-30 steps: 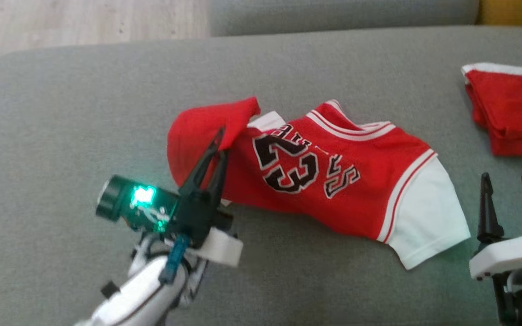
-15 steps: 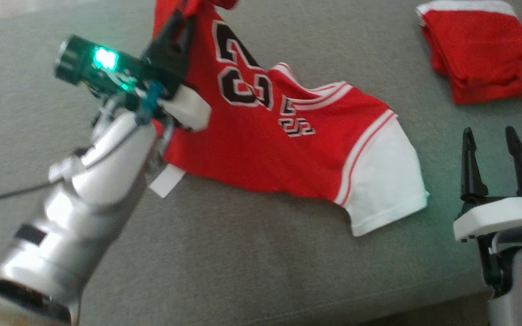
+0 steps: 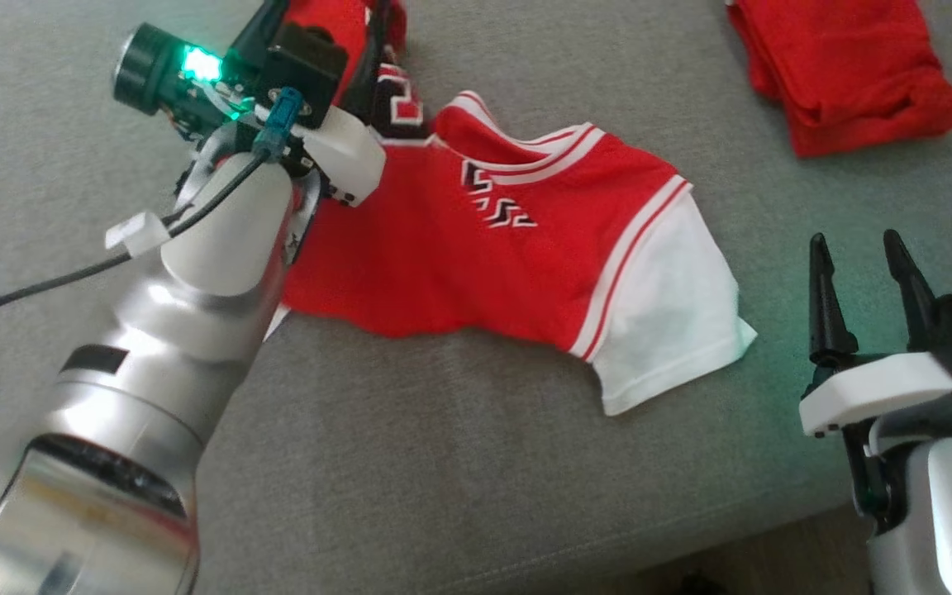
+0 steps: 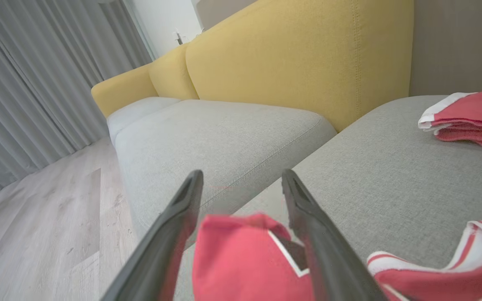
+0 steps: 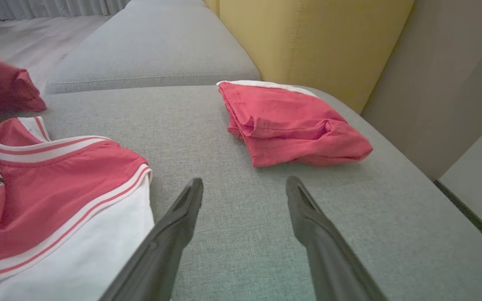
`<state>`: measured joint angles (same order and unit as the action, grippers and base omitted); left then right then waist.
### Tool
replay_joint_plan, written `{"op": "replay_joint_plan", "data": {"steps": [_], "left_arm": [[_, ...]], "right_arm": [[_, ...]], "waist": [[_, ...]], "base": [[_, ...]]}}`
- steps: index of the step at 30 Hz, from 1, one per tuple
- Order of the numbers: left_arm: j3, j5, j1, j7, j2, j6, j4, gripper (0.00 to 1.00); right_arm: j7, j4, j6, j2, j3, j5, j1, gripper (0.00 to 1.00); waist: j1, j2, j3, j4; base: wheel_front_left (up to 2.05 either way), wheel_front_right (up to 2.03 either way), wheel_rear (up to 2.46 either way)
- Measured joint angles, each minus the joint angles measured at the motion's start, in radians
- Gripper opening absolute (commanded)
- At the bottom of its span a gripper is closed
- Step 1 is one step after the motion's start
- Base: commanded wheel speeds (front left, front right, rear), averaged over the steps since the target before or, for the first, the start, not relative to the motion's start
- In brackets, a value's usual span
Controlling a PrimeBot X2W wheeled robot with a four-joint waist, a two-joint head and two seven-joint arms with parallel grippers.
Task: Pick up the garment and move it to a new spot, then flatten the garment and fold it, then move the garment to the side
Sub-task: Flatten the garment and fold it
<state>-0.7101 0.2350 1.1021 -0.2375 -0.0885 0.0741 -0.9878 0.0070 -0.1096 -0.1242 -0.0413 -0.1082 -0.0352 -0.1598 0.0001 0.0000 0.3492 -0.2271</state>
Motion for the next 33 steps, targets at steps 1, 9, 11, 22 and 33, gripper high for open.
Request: {"op": "replay_joint_plan", "data": {"steps": [1,9,11,22,33], "left_arm": [[0.0,0.006,0.0,-0.006,0.004,-0.005,-0.006,1.0],[0.025,0.058,-0.078,-0.016,0.021,-0.023,0.05,1.0],[0.033,0.072,-0.15,-0.018,0.027,-0.023,0.082,1.0],[0.096,0.192,-0.518,-0.018,0.026,-0.022,0.103,1.0],[0.149,0.276,-0.488,-0.01,0.032,-0.058,0.05,1.0]], "right_arm": [[-0.002,-0.005,0.0,0.0,-0.001,0.0,0.0,1.0],[-0.012,-0.028,0.0,0.0,-0.016,0.0,0.005,1.0],[-0.011,-0.031,0.0,0.0,-0.024,0.0,0.014,1.0],[0.005,-0.02,0.0,0.0,-0.038,0.0,0.112,1.0],[0.029,0.023,0.0,0.0,-0.036,0.003,0.111,1.0]], "waist": [[0.0,0.0,-0.002,0.008],[-0.0001,0.0,-0.055,0.077],[-0.0002,0.0001,-0.08,0.099],[-0.0004,0.0001,-0.221,0.21],[0.0,0.0001,-0.167,0.171]], "base": [[0.0,0.0,0.0],[0.0,0.0,0.0],[0.0,0.0,0.0],[0.0,0.0,0.0],[0.0,0.0,0.0]]}}
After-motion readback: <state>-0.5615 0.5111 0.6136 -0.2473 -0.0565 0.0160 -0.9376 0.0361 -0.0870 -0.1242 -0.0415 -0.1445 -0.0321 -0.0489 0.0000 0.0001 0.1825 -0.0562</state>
